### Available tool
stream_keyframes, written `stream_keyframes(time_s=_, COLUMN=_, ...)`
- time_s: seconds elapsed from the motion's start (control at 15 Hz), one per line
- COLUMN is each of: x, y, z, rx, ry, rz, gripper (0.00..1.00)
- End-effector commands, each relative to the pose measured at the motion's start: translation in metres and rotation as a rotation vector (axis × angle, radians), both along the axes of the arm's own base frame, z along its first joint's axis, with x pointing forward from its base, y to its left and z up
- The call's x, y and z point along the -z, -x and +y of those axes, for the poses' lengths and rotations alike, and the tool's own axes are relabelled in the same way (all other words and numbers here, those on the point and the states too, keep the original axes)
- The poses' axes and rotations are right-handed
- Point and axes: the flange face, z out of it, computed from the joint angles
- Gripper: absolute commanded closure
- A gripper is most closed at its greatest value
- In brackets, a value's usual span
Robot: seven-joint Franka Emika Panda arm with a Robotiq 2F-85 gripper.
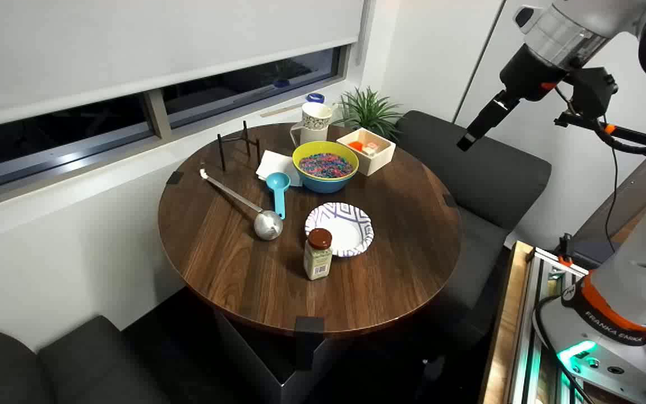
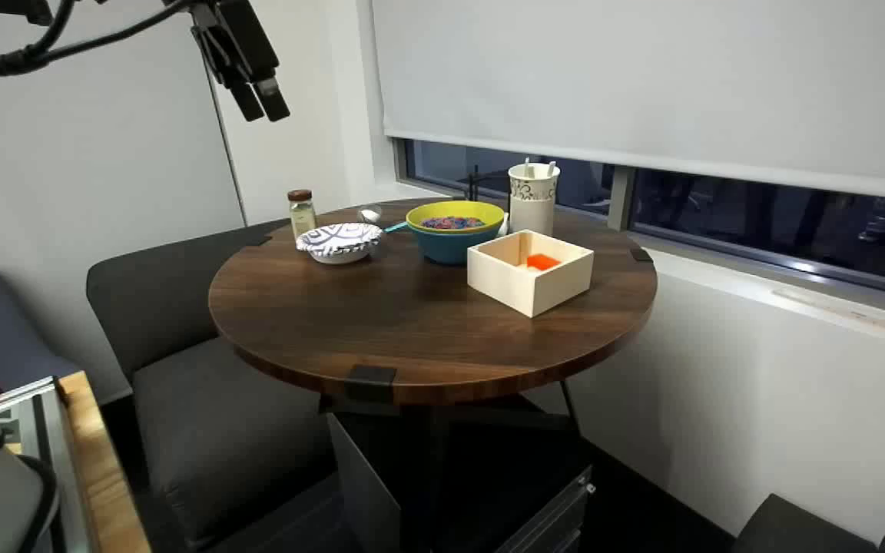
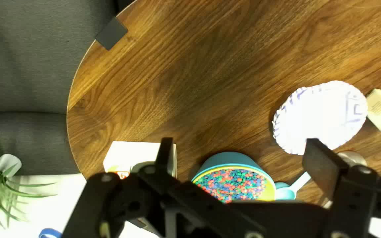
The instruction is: Pick up the stacked white bowls and put them in the yellow bowl
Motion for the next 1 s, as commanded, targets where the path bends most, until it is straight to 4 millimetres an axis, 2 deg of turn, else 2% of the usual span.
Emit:
stream_keyframes(time_s=0.0, x=0.0, y=0.0, z=0.0, rx=0.0, ry=0.0, rz=0.001, gripper=0.0)
stream_keyframes(time_s=0.2, x=0.0, y=0.0, z=0.0, rx=0.0, ry=0.0, rz=0.002, gripper=0.0)
stream_keyframes(time_s=0.4, x=0.024, y=-0.02, z=0.002, rx=-0.01, ry=-0.091, rz=0.036, gripper=0.0)
stream_keyframes(time_s=0.53, x=0.048, y=-0.033, z=0.004, rx=0.009, ry=-0.151, rz=0.081, gripper=0.0)
stream_keyframes(time_s=0.93, x=0.119, y=-0.077, z=0.001, rx=0.061, ry=-0.296, rz=0.066, gripper=0.0)
